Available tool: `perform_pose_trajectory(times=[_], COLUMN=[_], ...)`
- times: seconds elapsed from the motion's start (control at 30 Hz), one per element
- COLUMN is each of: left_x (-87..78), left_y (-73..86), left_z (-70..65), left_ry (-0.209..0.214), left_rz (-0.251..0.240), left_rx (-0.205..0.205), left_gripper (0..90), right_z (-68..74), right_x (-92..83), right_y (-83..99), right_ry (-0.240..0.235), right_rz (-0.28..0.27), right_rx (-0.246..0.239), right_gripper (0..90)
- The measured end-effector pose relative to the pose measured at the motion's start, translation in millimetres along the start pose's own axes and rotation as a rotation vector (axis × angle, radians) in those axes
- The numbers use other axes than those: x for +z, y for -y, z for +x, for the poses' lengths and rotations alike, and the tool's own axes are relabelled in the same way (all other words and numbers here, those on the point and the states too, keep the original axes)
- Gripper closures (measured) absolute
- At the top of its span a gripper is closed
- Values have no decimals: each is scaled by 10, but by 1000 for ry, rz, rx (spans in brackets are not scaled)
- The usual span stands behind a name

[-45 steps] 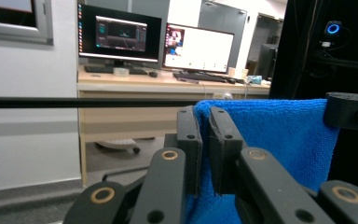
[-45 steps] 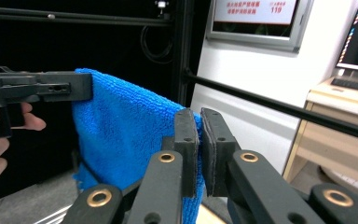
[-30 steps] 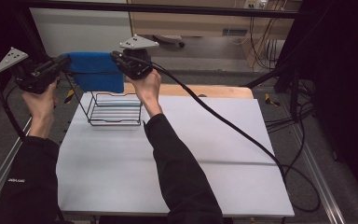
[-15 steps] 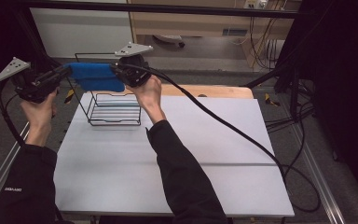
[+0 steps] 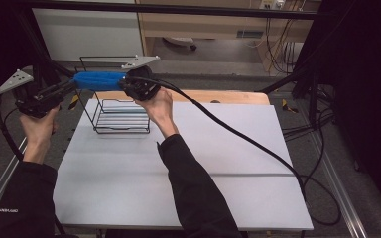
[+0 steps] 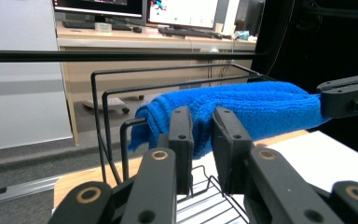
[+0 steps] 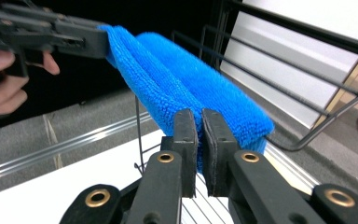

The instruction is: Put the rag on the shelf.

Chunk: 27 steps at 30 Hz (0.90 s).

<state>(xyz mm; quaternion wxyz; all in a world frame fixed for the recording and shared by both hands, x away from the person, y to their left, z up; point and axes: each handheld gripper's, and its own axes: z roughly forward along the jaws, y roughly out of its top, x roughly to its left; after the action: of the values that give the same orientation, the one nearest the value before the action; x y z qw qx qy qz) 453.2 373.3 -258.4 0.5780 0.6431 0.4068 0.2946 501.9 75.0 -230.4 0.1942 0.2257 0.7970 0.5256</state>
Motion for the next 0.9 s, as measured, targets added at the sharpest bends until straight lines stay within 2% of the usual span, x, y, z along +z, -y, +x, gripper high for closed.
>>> perform_pose_trajectory(times=[0.1,0.2,0.37,0.43,0.53,0.67,0.9], left_x=[-32,-107,-227,-226,-155,-50,53], left_y=[-18,-71,-208,-235,-220,-143,-82], left_z=[-12,-2,12,16,21,-5,-71], left_ry=[-9,-12,-16,-13,1,8,25], left_rz=[10,3,-7,16,81,144,202], left_rx=[3,-14,-43,-67,-91,-68,-17], left_gripper=[735,701,703,745,818,889,894], right_z=[12,13,20,23,32,32,36], right_x=[23,31,43,52,60,59,72], right_y=[23,27,37,44,56,62,78], right_ry=[3,1,3,5,6,4,6], right_rz=[10,11,16,18,23,26,31], right_rx=[-9,-6,-8,-9,-17,-27,-35], right_gripper=[854,854,852,851,847,844,835])
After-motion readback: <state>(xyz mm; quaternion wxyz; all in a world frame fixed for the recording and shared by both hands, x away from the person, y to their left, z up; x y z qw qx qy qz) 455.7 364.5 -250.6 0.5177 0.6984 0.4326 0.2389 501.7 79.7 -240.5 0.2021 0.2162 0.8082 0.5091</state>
